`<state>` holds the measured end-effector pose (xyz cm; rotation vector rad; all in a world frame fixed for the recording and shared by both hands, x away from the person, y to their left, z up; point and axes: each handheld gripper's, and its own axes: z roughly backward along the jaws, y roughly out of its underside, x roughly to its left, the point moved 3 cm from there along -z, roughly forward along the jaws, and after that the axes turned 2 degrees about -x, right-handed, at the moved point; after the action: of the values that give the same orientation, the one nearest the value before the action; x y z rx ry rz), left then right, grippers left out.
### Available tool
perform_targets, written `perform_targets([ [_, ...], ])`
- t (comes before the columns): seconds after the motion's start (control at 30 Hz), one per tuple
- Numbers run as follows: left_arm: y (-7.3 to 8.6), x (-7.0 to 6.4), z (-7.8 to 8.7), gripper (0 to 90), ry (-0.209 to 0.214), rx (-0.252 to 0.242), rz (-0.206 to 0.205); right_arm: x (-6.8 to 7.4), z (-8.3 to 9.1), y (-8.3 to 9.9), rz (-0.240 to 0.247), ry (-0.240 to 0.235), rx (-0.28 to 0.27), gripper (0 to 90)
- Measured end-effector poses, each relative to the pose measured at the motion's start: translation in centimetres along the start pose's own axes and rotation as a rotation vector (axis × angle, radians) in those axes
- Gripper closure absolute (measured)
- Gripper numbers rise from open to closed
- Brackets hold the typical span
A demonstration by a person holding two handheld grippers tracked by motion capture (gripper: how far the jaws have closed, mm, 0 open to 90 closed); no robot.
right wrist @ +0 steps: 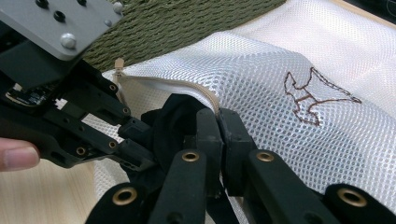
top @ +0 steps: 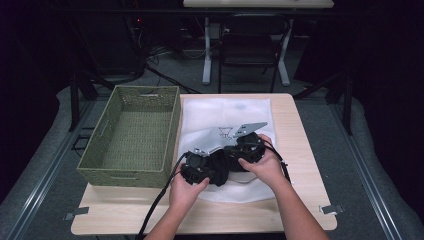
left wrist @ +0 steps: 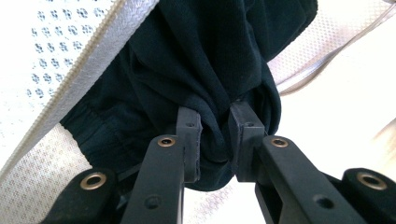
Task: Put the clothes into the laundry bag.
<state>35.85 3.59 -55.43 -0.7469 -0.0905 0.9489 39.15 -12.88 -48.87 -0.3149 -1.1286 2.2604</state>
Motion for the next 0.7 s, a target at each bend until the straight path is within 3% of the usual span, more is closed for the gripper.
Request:
perform_targets([
  [0.13, 0.1, -0.1, 0.0, 74.1, -0.006, 0.003, -0.018, 0.0, -0.1, 0.1, -0.003, 0.0, 0.003, 88.0],
  [0.33, 0.2, -0.3, 0.5, 65.7, 0.005, -0.003, -0.013, -0.2, 0.0, 0.1, -0.009, 0.0, 0.0, 87.9],
  [0.7, 1.2, -0.9, 2.6, 51.1, 0.012, -0.016, -0.026, -0.3, 0.1, 0.2, -0.012, 0.002, -0.003, 88.0],
])
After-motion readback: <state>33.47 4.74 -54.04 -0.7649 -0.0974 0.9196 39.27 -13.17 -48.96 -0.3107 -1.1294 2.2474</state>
